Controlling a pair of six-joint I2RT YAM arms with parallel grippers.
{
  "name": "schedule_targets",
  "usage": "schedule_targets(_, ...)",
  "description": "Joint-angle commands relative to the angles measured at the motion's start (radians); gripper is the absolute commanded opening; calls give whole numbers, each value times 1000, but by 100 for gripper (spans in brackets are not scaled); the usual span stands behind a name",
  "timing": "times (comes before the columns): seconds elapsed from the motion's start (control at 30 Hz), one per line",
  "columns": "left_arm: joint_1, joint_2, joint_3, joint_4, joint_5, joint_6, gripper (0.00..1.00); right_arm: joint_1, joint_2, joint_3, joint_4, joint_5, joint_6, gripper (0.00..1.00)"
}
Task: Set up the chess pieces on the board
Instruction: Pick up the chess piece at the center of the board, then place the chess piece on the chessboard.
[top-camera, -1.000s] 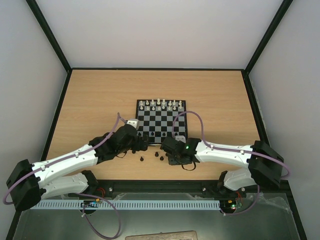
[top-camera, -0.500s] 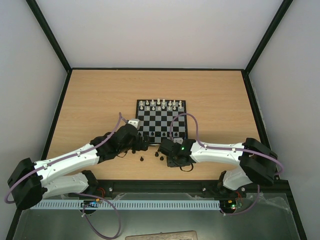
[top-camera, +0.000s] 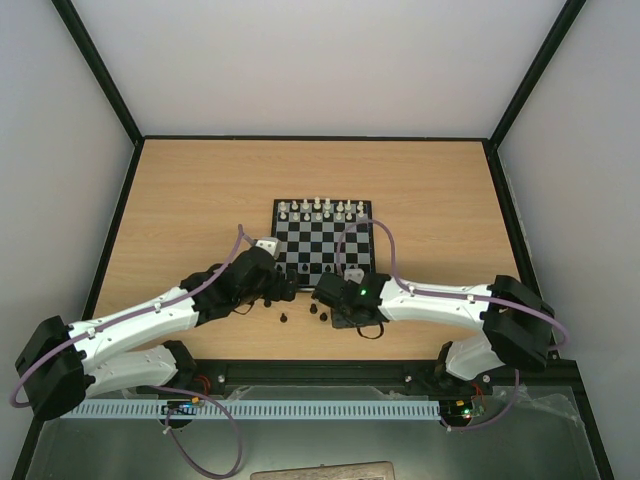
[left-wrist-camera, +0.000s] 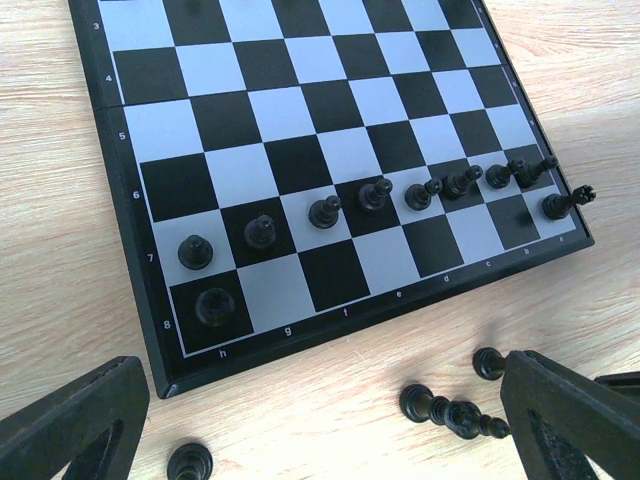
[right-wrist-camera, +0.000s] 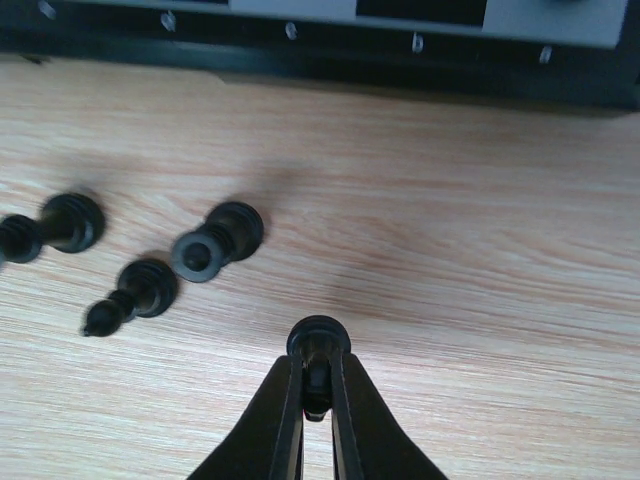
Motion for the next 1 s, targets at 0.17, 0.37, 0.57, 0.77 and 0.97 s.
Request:
schedule_targets(0.17, 18, 2, 5, -14, 2, 19, 100, -100, -37, 131, -161, 98, -124, 6)
schedule_targets(0.37, 24, 7, 11, -18, 3, 24, 99, -214, -9, 160, -147, 84, -238, 6)
schedule_targets(0.57, 38, 12, 16, -22, 5, 32, 99, -277, 59, 221, -136, 68, -319, 6)
schedule_targets(0.77, 50, 14, 16, -23, 8, 39, 99, -298, 138, 275, -128, 48, -374, 6)
schedule_targets(0.97, 62, 11, 14, -29, 11, 42, 99, -312, 198, 291, -119, 25, -388, 6)
